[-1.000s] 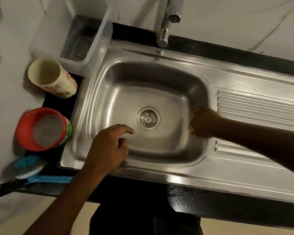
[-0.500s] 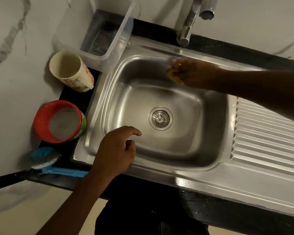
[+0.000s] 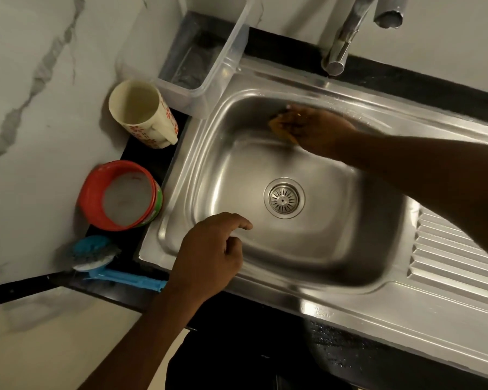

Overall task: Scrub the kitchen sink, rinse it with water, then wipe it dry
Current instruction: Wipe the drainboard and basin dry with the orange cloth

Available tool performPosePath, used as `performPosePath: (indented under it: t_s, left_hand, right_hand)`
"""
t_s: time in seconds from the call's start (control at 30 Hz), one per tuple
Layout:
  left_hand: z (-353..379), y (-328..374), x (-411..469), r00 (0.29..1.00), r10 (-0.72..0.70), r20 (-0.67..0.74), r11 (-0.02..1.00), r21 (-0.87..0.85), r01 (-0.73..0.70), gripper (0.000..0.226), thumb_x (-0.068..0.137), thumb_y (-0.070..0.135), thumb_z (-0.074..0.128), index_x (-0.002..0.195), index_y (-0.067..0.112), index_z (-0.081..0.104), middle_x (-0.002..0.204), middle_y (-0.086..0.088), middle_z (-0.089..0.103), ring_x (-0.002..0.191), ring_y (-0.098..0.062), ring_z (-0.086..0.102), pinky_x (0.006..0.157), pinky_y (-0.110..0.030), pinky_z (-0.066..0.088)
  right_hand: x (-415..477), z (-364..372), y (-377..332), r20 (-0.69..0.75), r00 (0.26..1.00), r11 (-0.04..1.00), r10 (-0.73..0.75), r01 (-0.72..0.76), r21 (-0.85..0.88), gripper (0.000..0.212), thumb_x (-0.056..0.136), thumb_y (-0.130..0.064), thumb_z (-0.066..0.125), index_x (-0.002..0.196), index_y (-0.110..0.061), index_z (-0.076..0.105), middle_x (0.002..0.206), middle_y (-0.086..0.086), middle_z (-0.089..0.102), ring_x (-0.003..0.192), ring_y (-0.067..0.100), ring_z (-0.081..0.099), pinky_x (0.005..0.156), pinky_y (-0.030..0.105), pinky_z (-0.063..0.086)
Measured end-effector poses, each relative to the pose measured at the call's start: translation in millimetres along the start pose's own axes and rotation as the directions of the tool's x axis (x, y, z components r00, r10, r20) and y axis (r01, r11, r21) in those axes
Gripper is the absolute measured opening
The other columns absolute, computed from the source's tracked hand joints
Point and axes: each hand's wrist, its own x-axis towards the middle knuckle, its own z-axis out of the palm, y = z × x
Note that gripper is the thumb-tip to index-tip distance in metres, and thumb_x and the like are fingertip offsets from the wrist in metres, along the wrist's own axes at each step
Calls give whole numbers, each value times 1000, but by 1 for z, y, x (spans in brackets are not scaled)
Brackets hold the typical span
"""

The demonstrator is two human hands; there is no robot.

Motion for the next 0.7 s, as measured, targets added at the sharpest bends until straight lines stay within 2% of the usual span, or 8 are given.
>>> performPosePath:
  t_s: [0.13, 0.2, 0.3, 0.33, 0.4, 0.5, 0.6, 0.7]
  left_hand:
    - [-2, -5, -1, 1000, -7, 19, 1000, -27, 7, 38, 90, -1, 61, 117, 23, 74, 93, 18, 68, 58, -5, 59, 64, -9, 42]
    - [-2, -8, -3, 1000, 6, 15, 1000, -25, -6, 39, 90, -2, 62, 117, 23, 74, 98, 15, 71, 60, -8, 61, 66, -16, 49]
    - [-2, -11, -4, 1000, 16, 17, 1000, -8, -16, 39, 89, -1, 62, 116, 24, 75, 100, 15, 72, 64, -10, 63, 70, -20, 54]
    - [-2, -11, -4, 1000, 22, 22, 1000, -4, -22, 38, 89, -2, 62, 115, 23, 75, 100, 15, 72, 65, -9, 63, 70, -18, 52]
    - [-1, -10, -4, 999, 33, 33, 999, 1, -34, 37, 89, -2, 63, 114, 22, 76, 101, 15, 72, 67, -3, 62, 71, -11, 48]
    - [0, -10, -4, 998, 54, 29, 999, 1, -54, 37, 88, -3, 62, 113, 22, 76, 106, 14, 74, 74, -1, 64, 75, -18, 54]
    - [1, -10, -3, 998, 58, 26, 998, 6, -58, 38, 88, -3, 61, 113, 22, 76, 106, 14, 74, 69, -4, 63, 72, -21, 55]
    - [1, -10, -2, 998, 59, 34, 998, 10, -59, 37, 89, -2, 62, 114, 22, 75, 107, 14, 74, 73, -1, 64, 74, -15, 53]
  right_hand:
    - [-30, -1, -30, 204, 979, 1000, 14, -12, -13, 84, 87, -11, 77, 158, -7, 34, 167, 17, 27, 157, 37, 22, 130, 49, 17]
    - [-48, 1, -50, 288, 957, 995, -18, -11, 98, 65, 96, -9, 61, 156, -11, 37, 162, 15, 36, 153, 35, 32, 127, 46, 26]
    - [-59, -4, -74, 446, 891, 930, 82, -229, 288, 31, 93, -14, 59, 121, -27, 65, 120, 3, 65, 115, 29, 65, 90, 40, 55]
    - [-61, 1, -86, 543, 838, 882, 45, -288, 372, 27, 95, -18, 59, 120, -25, 66, 119, 2, 63, 112, 30, 64, 85, 39, 55]
    - [-70, -5, -100, 622, 781, 835, 59, -380, 397, 33, 101, -21, 52, 131, -17, 63, 134, 6, 57, 120, 34, 58, 94, 41, 51]
    - [-76, -39, -113, 733, 680, 669, 5, -547, 503, 29, 101, -20, 53, 127, -12, 65, 133, 10, 61, 121, 34, 58, 100, 43, 50]
    - [-73, -71, -122, 743, 661, 497, -104, -613, 614, 28, 100, -22, 57, 126, -16, 65, 133, 10, 58, 124, 32, 57, 98, 39, 53]
    - [-69, -103, -126, 664, 694, 380, -277, -556, 739, 5, 86, -22, 69, 86, -17, 68, 92, -3, 66, 101, 26, 69, 94, 39, 54]
